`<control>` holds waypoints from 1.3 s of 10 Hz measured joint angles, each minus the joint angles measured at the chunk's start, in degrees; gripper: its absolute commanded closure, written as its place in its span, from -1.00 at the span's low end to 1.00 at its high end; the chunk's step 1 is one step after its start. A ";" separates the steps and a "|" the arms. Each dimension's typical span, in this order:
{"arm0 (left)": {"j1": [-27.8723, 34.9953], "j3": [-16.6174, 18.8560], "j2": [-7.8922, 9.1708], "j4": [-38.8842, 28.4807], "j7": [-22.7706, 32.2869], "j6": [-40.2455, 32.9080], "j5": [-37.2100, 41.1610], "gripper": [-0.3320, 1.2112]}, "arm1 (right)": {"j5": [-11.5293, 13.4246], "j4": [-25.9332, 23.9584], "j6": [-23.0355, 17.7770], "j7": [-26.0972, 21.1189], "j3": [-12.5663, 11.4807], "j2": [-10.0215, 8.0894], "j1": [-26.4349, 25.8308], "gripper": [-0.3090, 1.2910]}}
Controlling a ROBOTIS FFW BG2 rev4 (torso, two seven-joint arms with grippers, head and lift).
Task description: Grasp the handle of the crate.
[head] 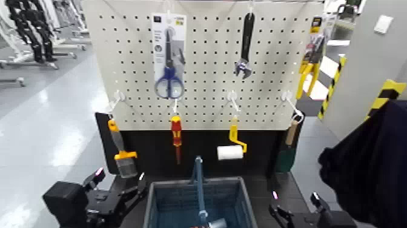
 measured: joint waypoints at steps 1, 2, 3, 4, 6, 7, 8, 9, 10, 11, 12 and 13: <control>-0.13 -0.19 0.16 0.12 0.00 0.03 0.66 -0.40 | 0.00 0.01 0.01 -0.05 0.00 -0.06 0.00 -0.44; -0.26 -0.35 0.23 0.23 0.00 0.12 1.36 -0.40 | 0.00 0.01 0.06 -0.08 0.01 -0.12 -0.03 -0.44; -0.34 -0.42 0.29 0.26 0.00 0.21 1.69 -0.40 | 0.00 0.01 0.13 -0.09 0.09 -0.15 -0.07 -0.44; -0.34 -0.47 0.32 0.26 -0.01 0.46 2.04 -0.40 | 0.00 0.01 0.14 -0.09 0.09 -0.15 -0.05 -0.44; -1.07 -0.69 0.76 0.25 -0.85 2.85 4.86 -0.42 | -0.01 0.01 0.29 -0.09 0.08 -0.15 -0.02 -0.44; -2.05 -0.76 1.29 0.11 -2.21 5.53 7.61 -0.42 | -0.01 0.01 0.38 -0.09 0.11 -0.13 -0.06 -0.44; -3.32 -0.40 1.71 -0.10 -3.87 9.12 10.88 -0.43 | 0.00 0.01 0.46 -0.09 0.13 -0.09 -0.09 -0.44; -4.79 0.34 1.95 -0.63 -5.28 14.00 14.97 -0.43 | 0.03 0.01 0.51 -0.09 0.14 -0.07 -0.10 -0.44; -6.40 1.48 2.12 -0.95 -6.47 19.32 20.21 -0.43 | 0.04 0.01 0.56 -0.09 0.14 -0.06 -0.10 -0.44; -7.79 2.74 2.38 -0.92 -6.87 23.92 25.85 -0.43 | 0.04 0.01 0.59 -0.09 0.14 -0.06 -0.10 -0.44; -8.90 3.61 2.70 -0.03 -6.88 27.14 31.98 -0.43 | 0.03 0.01 0.59 -0.09 0.19 -0.06 -0.10 -0.44; -9.90 3.99 2.93 1.29 -6.85 29.43 37.33 -0.43 | 0.01 0.01 0.59 -0.09 0.23 -0.04 -0.10 -0.44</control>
